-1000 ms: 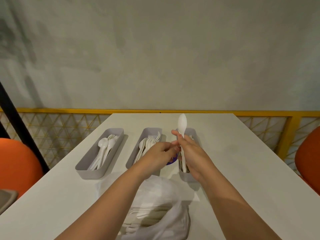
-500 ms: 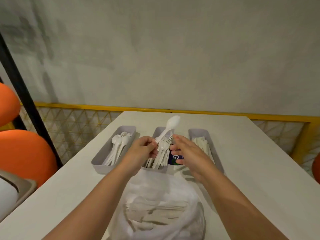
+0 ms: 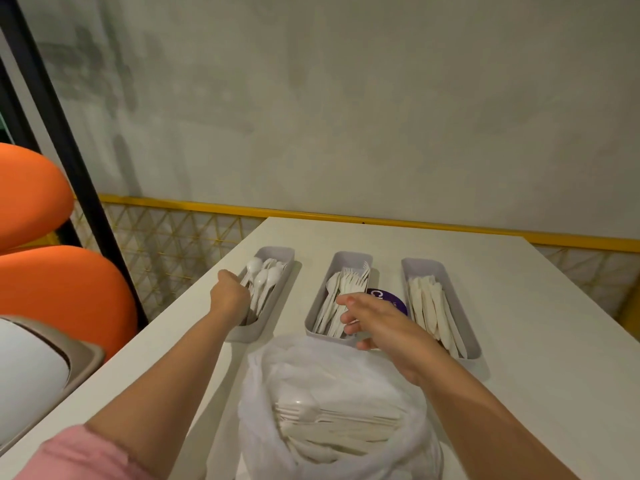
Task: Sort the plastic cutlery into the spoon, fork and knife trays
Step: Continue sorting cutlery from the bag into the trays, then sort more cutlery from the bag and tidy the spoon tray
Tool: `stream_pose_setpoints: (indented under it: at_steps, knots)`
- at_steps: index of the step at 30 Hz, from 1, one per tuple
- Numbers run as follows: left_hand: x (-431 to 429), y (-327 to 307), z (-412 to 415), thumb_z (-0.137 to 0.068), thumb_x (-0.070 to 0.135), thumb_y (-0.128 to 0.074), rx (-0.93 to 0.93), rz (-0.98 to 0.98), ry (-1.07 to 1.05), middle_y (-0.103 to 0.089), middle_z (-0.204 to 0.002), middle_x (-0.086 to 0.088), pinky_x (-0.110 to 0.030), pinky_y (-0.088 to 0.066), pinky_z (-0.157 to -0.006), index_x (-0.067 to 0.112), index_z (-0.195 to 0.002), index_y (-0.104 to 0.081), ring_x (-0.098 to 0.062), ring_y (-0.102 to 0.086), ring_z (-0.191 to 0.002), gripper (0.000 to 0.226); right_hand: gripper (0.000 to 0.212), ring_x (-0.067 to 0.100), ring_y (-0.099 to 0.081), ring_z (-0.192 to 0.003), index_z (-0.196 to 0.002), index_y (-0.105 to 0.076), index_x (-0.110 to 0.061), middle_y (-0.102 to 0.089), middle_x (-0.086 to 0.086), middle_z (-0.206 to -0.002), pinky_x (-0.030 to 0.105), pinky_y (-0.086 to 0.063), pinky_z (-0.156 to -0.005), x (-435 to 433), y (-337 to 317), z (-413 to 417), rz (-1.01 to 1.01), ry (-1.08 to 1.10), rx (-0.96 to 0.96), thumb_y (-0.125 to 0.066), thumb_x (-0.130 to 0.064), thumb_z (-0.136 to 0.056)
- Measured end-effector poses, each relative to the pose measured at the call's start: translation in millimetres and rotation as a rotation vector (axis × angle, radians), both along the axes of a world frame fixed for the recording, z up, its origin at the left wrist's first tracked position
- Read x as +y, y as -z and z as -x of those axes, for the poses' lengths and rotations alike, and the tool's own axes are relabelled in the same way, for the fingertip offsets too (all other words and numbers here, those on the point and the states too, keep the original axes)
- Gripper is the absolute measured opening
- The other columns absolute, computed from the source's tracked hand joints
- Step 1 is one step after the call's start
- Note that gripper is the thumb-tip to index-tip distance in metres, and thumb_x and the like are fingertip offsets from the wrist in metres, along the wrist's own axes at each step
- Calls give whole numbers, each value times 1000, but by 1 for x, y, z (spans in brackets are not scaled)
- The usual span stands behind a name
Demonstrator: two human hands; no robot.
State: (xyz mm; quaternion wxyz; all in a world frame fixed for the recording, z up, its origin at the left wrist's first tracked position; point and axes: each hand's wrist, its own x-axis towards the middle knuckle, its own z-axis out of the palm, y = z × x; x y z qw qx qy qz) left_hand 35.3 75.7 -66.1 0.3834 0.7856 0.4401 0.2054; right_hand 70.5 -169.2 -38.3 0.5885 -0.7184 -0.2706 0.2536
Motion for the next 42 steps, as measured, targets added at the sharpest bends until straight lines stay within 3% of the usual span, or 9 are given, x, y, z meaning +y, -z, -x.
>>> stream_pose_setpoints:
  at_steps: [13,16,20,24,28,32,35,39,42]
  knots:
    - [-6,3,-5,-94,13,-39,387,-248,137,-43,-130,-21,-45,-40,-100,2,-131,-41,-37,-44,-121,38,17,9,-59,-77,-109,-59,-19,-57,-3,-86,20,-47,-66,-3,7,10,268,-233,-161,-50,-17,-95]
    - [-15,-3,0,-93,11,-42,393,-351,149,-39,-128,-19,-45,-40,-96,3,-127,-44,-37,-41,-120,35,21,10,-59,-78,-113,-59,-18,-56,-5,-82,24,-48,-69,-4,10,14,356,-317,-251,-56,-19,-92]
    - [-40,-22,10,-92,8,-42,203,-429,286,-42,-126,-16,-36,-38,-90,6,-116,-52,-32,-44,-115,26,31,10,-53,-78,-115,-60,-19,-55,-9,-83,28,-47,-76,-6,13,19,458,-395,-359,-66,-21,-85]
    - [-65,-30,27,-92,21,-52,244,-360,621,-41,-115,-5,-29,-40,-90,17,-96,-59,-20,-45,-102,9,50,8,-51,-94,-121,-54,-30,-50,-12,-99,30,-46,-93,-10,14,24,632,-549,-469,-74,-35,-76]
    - [-78,-24,47,-89,34,-58,450,-343,809,-37,-113,1,-29,-36,-101,24,-99,-63,-16,-44,-108,15,66,10,-49,-105,-131,-44,-33,-45,-12,-112,28,-46,-94,-11,20,27,720,-584,-519,-75,-42,-73]
    - [-83,-22,63,-88,46,-55,653,-279,870,-40,-129,1,-33,-39,-104,28,-116,-61,-20,-46,-120,34,60,11,-50,-96,-127,-47,-29,-47,-8,-106,28,-46,-85,-13,23,24,743,-527,-488,-74,-39,-75]
    - [-81,-19,70,-89,49,-53,732,-201,901,-39,-139,6,-35,-35,-109,28,-135,-46,-19,-40,-129,51,50,13,-48,-93,-118,-50,-26,-48,-8,-103,25,-41,-76,-13,23,24,802,-536,-466,-72,-41,-76]
    - [-76,-12,73,-96,39,-43,655,-82,873,-42,-141,8,-33,-33,-110,25,-137,-44,-16,-40,-129,44,39,17,-50,-94,-110,-55,-16,-50,-5,-102,32,-42,-82,-15,22,26,826,-581,-513,-65,-41,-81]
    - [-74,-10,73,-98,32,-39,543,66,806,-45,-138,5,-30,-35,-108,22,-136,-47,-17,-42,-128,39,26,17,-48,-90,-99,-51,-19,-50,-4,-96,30,-37,-76,-16,22,27,806,-589,-516,-60,-39,-86]
